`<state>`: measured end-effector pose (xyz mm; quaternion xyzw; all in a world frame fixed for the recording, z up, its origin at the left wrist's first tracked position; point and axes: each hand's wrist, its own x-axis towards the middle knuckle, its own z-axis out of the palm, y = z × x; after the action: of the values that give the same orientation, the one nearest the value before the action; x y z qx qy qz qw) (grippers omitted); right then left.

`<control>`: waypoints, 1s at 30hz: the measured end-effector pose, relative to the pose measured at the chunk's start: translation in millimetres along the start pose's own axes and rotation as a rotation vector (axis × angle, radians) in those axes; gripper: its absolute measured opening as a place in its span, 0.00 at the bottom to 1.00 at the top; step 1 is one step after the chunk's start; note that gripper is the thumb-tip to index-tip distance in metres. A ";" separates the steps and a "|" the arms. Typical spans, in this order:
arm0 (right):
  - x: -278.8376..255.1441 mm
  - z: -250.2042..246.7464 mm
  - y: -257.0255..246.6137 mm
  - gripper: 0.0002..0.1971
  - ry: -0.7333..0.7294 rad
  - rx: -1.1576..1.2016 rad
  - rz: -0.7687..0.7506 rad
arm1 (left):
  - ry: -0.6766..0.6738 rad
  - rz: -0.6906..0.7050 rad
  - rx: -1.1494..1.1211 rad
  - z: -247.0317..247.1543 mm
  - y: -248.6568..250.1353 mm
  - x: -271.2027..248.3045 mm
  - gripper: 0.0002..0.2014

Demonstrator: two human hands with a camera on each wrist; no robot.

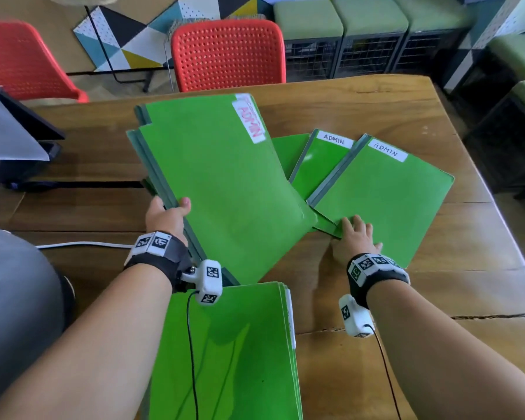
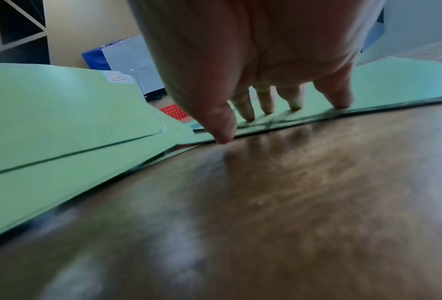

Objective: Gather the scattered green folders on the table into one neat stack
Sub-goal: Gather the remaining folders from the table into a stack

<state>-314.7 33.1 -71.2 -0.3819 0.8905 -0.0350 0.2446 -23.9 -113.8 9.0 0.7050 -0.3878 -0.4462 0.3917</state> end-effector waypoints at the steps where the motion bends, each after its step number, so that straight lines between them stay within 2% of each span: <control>1: 0.2 -3.4 -0.6 0.32 -0.020 -0.008 0.008 | 0.000 0.019 -0.012 -1.7 9.4 0.5 0.17; 4: 0.2 -23.3 -12.5 0.28 -0.091 0.096 0.022 | -0.031 0.083 -0.019 -4.8 33.2 -1.0 0.35; 7: -10.2 -49.4 -36.5 0.34 -0.078 0.344 -0.129 | -0.085 0.203 -0.179 -7.0 56.4 -7.9 0.41; 9: -20.8 -65.3 -51.8 0.37 -0.046 0.487 -0.261 | -0.120 0.257 -0.202 -6.8 68.5 -16.9 0.44; 11: -30.5 -76.5 -63.8 0.40 -0.037 0.597 -0.340 | -0.196 0.274 -0.187 -7.8 74.5 -28.3 0.40; 14: -40.8 -88.4 -68.0 0.37 -0.051 0.914 -0.340 | -0.336 0.340 -0.149 -7.4 76.8 -41.5 0.19; 18: -53.8 -101.0 -53.0 0.22 0.036 1.160 -0.273 | -0.492 0.351 -0.135 -6.3 73.8 -60.0 0.20; 22: -64.3 -101.9 -35.8 0.24 0.108 1.275 -0.250 | -0.540 0.351 -0.150 -1.4 72.0 -76.6 0.14; 24: -67.1 -97.4 -28.0 0.25 0.159 1.274 -0.284 | -0.603 0.356 -0.216 1.9 70.4 -79.2 0.23; 28: -71.5 -102.7 -20.6 0.30 0.299 1.324 -0.323 | -0.633 0.413 -0.271 17.2 71.9 -87.2 0.27; 30: -72.9 -106.2 -18.7 0.31 0.330 1.367 -0.334 | -0.600 0.377 -0.212 24.4 67.7 -84.9 0.32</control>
<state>-308.5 57.5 56.4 -0.2645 0.6246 -0.6783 0.2826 -85.5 -69.3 90.2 0.4147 -0.5600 -0.5908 0.4066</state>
